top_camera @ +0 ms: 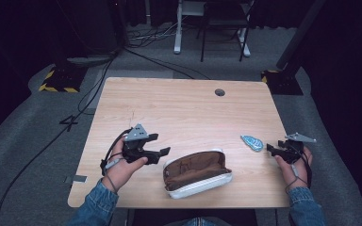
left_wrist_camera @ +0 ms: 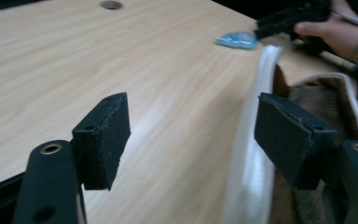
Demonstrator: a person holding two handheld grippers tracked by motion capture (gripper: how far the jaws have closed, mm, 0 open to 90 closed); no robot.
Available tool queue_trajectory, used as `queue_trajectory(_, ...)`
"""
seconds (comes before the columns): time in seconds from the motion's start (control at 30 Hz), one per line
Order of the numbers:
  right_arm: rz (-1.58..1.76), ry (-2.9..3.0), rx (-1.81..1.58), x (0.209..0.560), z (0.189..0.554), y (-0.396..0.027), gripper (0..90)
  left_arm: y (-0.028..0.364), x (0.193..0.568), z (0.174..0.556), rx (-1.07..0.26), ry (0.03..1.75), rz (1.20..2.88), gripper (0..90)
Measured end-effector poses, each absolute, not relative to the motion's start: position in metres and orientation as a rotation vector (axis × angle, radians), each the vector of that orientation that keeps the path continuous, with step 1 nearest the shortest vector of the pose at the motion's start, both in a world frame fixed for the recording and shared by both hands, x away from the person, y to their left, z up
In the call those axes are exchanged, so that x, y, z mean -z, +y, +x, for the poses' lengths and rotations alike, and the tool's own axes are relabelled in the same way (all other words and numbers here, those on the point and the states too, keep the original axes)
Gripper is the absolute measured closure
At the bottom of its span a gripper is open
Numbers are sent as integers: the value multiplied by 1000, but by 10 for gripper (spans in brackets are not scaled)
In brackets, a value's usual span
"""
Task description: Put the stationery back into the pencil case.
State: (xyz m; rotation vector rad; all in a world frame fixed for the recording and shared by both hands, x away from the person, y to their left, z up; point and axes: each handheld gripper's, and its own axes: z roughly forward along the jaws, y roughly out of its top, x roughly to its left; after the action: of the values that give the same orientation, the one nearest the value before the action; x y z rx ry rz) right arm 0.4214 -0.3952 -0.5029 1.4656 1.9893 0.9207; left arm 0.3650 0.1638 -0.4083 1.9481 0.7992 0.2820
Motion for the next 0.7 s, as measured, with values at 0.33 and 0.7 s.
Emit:
queue_trajectory(0.33, 1468, 1996, -924, 503, 422, -395, 375, 210, 425, 383, -440, 992, 1954, 246)
queue_trajectory(0.7, 1500, 2024, -922, 487, 417, -402, 325, 239, 459, 401, -458, 1139, 1970, 172)
